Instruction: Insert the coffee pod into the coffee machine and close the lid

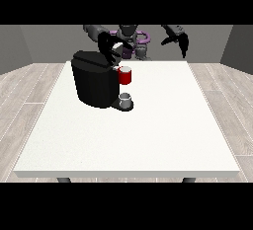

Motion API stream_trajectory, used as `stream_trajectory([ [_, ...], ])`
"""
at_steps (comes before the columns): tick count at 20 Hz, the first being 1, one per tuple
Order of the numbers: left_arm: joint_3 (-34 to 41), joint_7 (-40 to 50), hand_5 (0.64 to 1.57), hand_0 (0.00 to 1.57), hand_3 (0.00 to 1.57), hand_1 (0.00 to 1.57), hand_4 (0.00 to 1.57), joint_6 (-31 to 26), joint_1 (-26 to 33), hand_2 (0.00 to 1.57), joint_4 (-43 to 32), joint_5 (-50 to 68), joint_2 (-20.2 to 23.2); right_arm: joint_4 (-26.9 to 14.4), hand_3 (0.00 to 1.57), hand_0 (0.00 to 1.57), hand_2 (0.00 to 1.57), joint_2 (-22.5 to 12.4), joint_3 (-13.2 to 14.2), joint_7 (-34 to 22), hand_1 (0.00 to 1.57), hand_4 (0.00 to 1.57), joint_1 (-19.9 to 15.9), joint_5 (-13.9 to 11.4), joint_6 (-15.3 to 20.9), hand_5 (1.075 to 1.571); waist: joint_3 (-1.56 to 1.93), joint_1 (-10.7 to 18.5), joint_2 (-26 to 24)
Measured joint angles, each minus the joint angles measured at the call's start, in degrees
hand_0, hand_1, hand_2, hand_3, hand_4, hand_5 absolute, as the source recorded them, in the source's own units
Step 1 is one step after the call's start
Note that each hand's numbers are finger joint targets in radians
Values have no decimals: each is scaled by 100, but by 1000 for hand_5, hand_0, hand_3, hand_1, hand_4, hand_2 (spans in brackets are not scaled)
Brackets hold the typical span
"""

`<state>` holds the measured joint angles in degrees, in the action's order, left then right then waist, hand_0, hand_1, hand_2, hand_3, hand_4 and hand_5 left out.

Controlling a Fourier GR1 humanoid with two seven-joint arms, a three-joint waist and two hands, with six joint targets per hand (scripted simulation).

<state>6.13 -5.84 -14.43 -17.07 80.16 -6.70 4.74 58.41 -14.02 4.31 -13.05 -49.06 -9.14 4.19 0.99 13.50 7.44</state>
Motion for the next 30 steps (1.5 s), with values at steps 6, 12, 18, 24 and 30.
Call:
stream_trajectory([
  [6, -61, -9, 1571, 0, 0, 0, 429, -72, -283, 0, 4, 26, 3, 208, 0, 0, 0, -287, 70, -509, 0, 127, -185, -208, 15, 1571, 48, 287, 215],
  [12, -157, -75, 1571, 0, 0, 0, 368, -180, -499, 0, -34, 51, -23, 503, 0, 0, 0, -640, 183, -1043, 0, 0, -283, -359, -138, 1571, 100, 605, 444],
  [18, -278, -123, 1571, 0, 0, 0, 362, -322, -715, 0, -46, 62, -31, 536, 0, 0, 0, -944, 490, -1277, 0, 0, -577, -397, -141, 1571, 155, 1109, 722],
  [24, -385, -101, 1571, 0, 0, 0, 278, -397, -1023, 0, -5, 96, -102, 675, 0, 0, 0, -574, 262, -620, 0, 0, -1326, -317, -186, 1571, -35, 1694, 1044],
  [30, -316, -22, 1571, 0, 0, 0, 318, -507, -1101, 0, 80, 207, -1, 352, 0, 0, 0, -239, 236, -117, 0, 133, -1706, -226, -116, 1571, -86, 1751, 1228],
])
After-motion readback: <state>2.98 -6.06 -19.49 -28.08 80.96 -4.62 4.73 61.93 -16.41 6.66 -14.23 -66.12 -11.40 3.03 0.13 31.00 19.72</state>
